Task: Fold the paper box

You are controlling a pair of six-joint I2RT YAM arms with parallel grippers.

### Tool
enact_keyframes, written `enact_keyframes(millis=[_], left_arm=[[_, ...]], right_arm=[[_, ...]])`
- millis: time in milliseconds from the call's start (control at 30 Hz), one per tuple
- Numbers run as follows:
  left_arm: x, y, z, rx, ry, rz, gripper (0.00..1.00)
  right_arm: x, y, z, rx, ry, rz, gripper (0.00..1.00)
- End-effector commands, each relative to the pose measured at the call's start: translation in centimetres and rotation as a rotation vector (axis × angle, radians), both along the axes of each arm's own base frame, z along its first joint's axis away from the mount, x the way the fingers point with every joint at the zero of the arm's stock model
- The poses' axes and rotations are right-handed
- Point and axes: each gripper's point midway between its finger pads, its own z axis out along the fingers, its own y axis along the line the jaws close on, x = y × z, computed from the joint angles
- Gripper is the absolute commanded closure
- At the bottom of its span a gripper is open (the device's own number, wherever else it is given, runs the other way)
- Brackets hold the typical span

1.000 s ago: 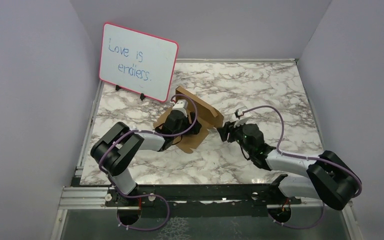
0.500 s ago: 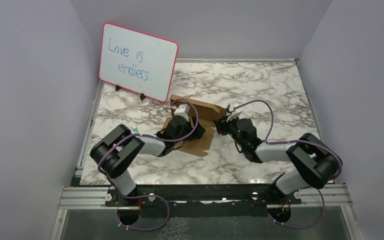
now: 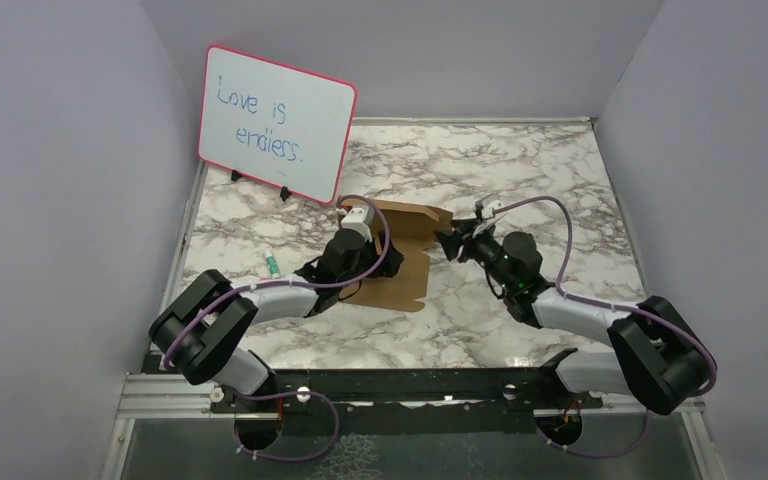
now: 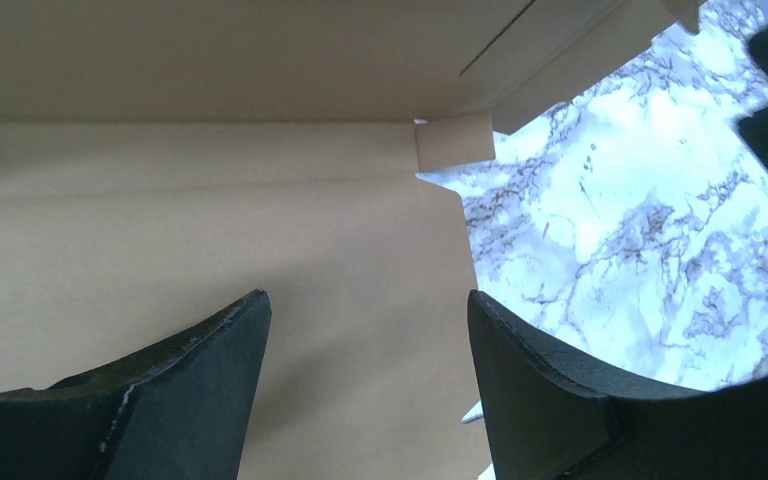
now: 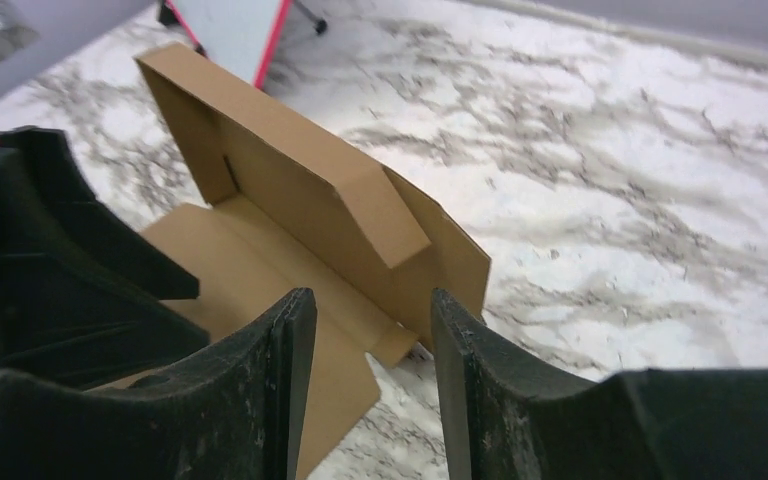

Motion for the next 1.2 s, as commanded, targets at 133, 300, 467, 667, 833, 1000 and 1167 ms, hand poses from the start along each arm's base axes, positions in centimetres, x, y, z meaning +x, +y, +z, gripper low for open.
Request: enact_keyframes(millis=[133, 300, 467, 667, 833, 1000, 1167], left_arm=[[3.3, 1.8, 1.2, 0.146, -0.073, 0.034, 0.26], [4.2, 1.6, -0.3, 0.185, -0.053, 0.025, 0.26], [4.9, 1.3, -1.1, 0.213, -0.052, 0.010, 0.26], [4.8, 1.3, -1.9, 0.230, -0.038, -0.006, 0.26], [4.2, 1.2, -3.1, 0.236, -0.010, -0.030, 0.26], [3.7, 1.3, -3.8, 0.244, 0.007, -0.041, 0.26], [3.5, 1.4, -4.2, 0.243, 0.019, -0.040, 0.27]], right_arm=[[-1.1, -1.8, 0.2, 0.036, 0.018, -0.016, 0.44], [0.6, -2.1, -0.9, 0.027, 0.056, 0.044, 0.38], [2.3, -0.8, -2.0, -0.002, 0.068, 0.154, 0.34], [4.0, -0.2, -2.8, 0.013, 0.057, 0.201, 0.38], [4.4, 1.5, -3.2, 0.030, 0.050, 0.296, 0.45], [4.5, 2.6, -4.3, 0.041, 0.077, 0.367, 0.54], [4.4, 3.0, -4.4, 0.054, 0.089, 0.391, 0.66]])
